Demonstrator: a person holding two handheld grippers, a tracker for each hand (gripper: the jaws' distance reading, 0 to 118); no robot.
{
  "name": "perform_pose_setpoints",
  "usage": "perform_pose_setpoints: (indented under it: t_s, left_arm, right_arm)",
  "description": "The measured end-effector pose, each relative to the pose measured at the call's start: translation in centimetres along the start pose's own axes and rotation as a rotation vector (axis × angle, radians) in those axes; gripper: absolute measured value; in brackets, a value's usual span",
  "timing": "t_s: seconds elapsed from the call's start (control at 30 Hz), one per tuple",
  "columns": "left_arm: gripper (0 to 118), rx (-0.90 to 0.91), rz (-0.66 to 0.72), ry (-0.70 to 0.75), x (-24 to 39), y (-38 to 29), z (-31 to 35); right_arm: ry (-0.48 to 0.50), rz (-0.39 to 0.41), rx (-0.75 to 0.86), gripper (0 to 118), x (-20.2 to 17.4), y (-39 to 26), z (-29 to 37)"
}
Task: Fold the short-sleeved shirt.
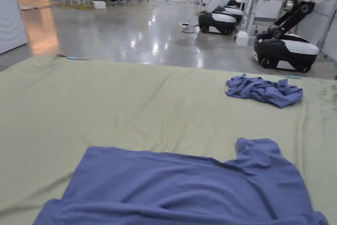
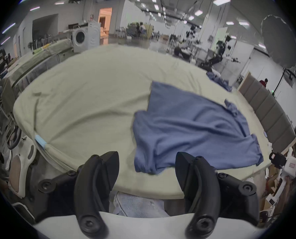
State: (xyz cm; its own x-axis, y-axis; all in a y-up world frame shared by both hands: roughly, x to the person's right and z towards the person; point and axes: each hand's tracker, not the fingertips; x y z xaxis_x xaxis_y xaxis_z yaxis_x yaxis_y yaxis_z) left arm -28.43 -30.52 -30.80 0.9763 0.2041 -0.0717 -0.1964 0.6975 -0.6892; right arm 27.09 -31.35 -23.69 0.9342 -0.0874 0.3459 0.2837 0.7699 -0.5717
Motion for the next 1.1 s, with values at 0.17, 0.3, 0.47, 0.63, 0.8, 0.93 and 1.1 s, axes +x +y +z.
perform_pose_setpoints:
  t_s: [0.17,0.3,0.47,0.63,0.8,0.93,1.1]
  left_arm:
    - [11,0.107,-0.045,-0.033,2.0,1.6,1.4]
    - [0,0.091,0.056,-0.185,2.5,4.8,-1.4]
    - [0,0.093,0.038,-0.206,2.5,11.8,-8.7]
    - [0,0.027,0.032,-0.2,2.3,18.5,-18.8]
    - [0,-0.151,-0.085,-0.12,3.4,21.4,-27.6]
    - [5,-0.217,-0.09,-0.116,3.1,21.7,-31.7]
    - [77,-0.306,-0.084,-0.197,3.2,20.2,-33.3]
  right_arm:
    - [0.101,0.002,-0.026,12,-1.3,-0.2,0.0]
    - [0.116,-0.015,-0.027,2,-2.5,-0.3,-1.1]
    - [0.15,-0.027,-0.076,2,-2.8,1.0,-3.1]
    - [0.11,0.007,-0.085,2,-3.6,2.8,-4.9]
    - [0.114,0.028,-0.101,2,-4.6,4.5,-6.5]
    - [0.095,0.069,-0.107,2,-6.1,5.2,-7.2]
    - [0.08,0.093,-0.141,2,-6.5,5.3,-8.1]
